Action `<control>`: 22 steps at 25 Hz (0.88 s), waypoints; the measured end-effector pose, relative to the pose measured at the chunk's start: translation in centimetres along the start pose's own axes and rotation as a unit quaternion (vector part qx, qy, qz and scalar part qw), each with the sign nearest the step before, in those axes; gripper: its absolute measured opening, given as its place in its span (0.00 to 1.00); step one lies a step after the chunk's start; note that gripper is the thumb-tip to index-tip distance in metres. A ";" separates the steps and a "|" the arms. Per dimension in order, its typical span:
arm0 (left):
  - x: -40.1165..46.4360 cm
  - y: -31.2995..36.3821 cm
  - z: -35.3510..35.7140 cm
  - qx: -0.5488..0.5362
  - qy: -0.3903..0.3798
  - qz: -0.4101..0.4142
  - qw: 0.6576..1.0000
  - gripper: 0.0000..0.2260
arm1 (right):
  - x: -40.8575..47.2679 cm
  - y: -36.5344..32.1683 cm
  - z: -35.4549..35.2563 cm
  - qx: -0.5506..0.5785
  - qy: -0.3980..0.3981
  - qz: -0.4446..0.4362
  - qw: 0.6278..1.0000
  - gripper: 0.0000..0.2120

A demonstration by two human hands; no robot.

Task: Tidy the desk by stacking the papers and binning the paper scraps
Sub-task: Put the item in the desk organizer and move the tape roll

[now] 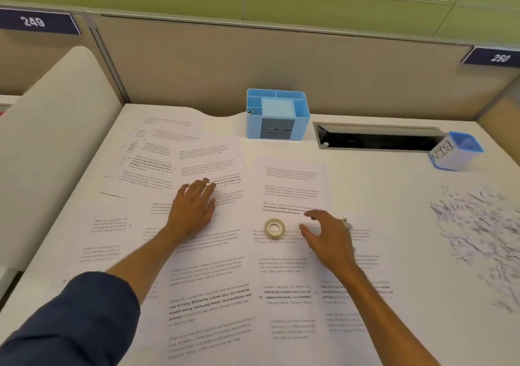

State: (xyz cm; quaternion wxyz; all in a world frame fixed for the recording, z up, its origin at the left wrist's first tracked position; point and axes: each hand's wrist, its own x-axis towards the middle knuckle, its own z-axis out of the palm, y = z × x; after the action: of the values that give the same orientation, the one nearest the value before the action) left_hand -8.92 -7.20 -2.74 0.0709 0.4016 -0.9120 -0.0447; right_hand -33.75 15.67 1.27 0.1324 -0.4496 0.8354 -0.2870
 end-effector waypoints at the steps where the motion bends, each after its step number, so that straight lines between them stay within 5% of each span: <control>1: -0.4 1.0 0.1 -0.016 0.025 0.013 0.999 0.22 | -0.8 0.8 -0.8 -0.019 0.038 0.028 0.999 0.17; 6: -2.3 5.7 1.9 -0.087 0.040 0.015 0.995 0.21 | -3.3 3.8 -3.2 -0.101 0.100 0.109 0.984 0.21; 10: -2.3 6.7 2.3 -0.077 0.024 -0.002 0.997 0.23 | -3.3 5.2 -2.5 -0.130 0.107 0.075 0.983 0.13; 16: -2.9 12.4 0.9 -0.125 0.068 0.002 0.990 0.25 | -3.0 7.4 -1.5 -0.131 0.233 -0.011 0.963 0.12; 22: -1.7 19.8 0.6 -0.212 -0.050 0.122 0.968 0.28 | -1.2 5.3 -4.0 -0.058 0.286 -0.023 0.956 0.08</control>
State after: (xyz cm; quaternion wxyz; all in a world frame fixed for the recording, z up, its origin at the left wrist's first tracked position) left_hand -22.26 7.39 -0.74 0.1133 0.2605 -0.9260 -0.2486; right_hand -38.57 20.45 1.26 -0.1456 -0.3746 0.8430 -0.3575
